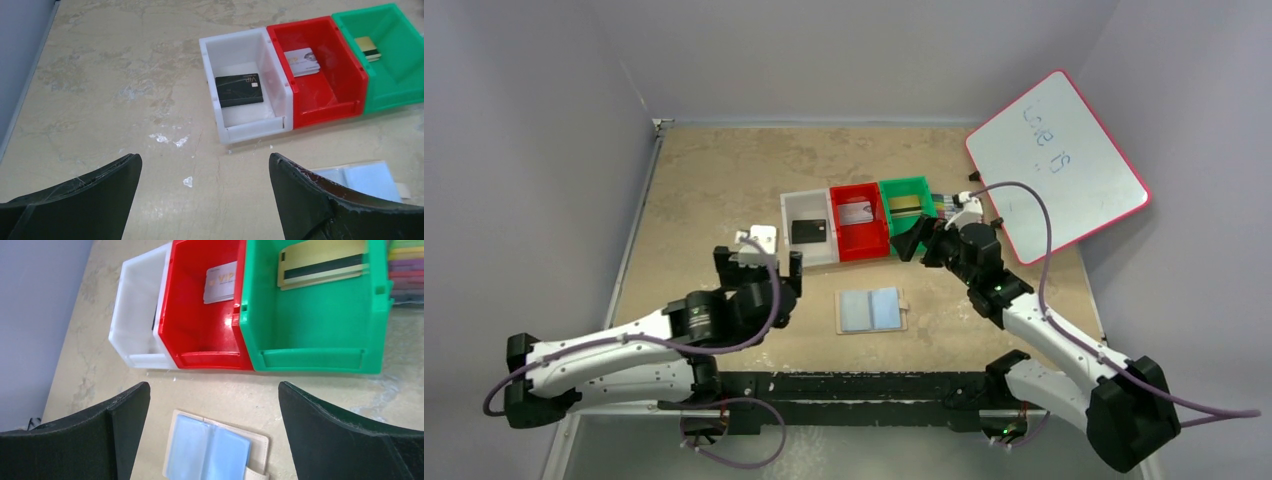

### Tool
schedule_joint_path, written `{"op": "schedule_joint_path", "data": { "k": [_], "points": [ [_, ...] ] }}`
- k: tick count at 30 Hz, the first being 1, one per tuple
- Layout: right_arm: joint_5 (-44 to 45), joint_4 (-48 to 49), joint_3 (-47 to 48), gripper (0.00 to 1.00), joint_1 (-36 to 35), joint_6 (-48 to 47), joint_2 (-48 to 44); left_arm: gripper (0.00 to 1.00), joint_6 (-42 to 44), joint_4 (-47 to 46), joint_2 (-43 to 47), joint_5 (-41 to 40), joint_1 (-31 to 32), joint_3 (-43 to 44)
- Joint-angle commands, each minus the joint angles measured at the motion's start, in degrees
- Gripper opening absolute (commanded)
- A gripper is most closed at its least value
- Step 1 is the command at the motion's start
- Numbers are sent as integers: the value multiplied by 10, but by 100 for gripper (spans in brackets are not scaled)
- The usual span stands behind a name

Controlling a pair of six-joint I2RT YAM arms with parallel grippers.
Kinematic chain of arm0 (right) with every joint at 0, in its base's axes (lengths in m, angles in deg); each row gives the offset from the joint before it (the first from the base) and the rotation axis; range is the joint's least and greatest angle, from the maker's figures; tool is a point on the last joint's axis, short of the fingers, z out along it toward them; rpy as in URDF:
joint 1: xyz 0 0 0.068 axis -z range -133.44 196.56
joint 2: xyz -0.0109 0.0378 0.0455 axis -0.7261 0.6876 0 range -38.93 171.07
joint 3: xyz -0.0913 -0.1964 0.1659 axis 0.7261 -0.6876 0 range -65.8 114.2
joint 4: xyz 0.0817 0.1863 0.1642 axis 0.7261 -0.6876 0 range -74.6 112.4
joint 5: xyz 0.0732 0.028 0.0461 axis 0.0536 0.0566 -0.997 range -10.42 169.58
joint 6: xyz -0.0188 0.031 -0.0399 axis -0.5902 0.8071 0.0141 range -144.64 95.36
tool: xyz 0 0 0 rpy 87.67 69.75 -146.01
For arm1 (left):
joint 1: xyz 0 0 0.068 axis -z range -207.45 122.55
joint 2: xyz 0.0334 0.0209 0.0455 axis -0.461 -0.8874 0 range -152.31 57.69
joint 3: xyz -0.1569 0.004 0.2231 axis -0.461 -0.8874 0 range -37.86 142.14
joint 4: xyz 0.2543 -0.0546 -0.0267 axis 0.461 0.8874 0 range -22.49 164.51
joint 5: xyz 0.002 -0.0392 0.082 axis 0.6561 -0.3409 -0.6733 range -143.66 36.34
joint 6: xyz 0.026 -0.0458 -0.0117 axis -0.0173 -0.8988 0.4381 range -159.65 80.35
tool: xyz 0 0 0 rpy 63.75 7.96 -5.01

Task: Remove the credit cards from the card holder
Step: Remove the credit card from the card holder.

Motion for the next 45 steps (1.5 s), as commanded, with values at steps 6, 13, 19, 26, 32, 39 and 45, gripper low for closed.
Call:
{"op": "schedule_joint_path", "data": {
  "k": [6,13,19,26,32,39,45],
  "points": [
    [-27,-48,84,98,-48,-28,68,99,119,-102,-93,202,-277,84],
    [106,-102,112,93,-186,4,126,100,159,-53,-89,332,-502,111],
    [197,-167,154,87,-271,60,198,100,141,-63,-41,421,-637,65],
    [277,-227,190,86,-346,128,260,100,111,-89,45,380,-641,-29],
    [297,-236,208,88,-353,144,292,100,118,-116,102,310,-641,-57],
    [317,-253,224,89,-353,160,298,100,166,-153,-30,529,-642,-31],
    [326,-274,224,90,-353,168,293,100,171,-254,-53,572,-704,-41]
  ]
}}
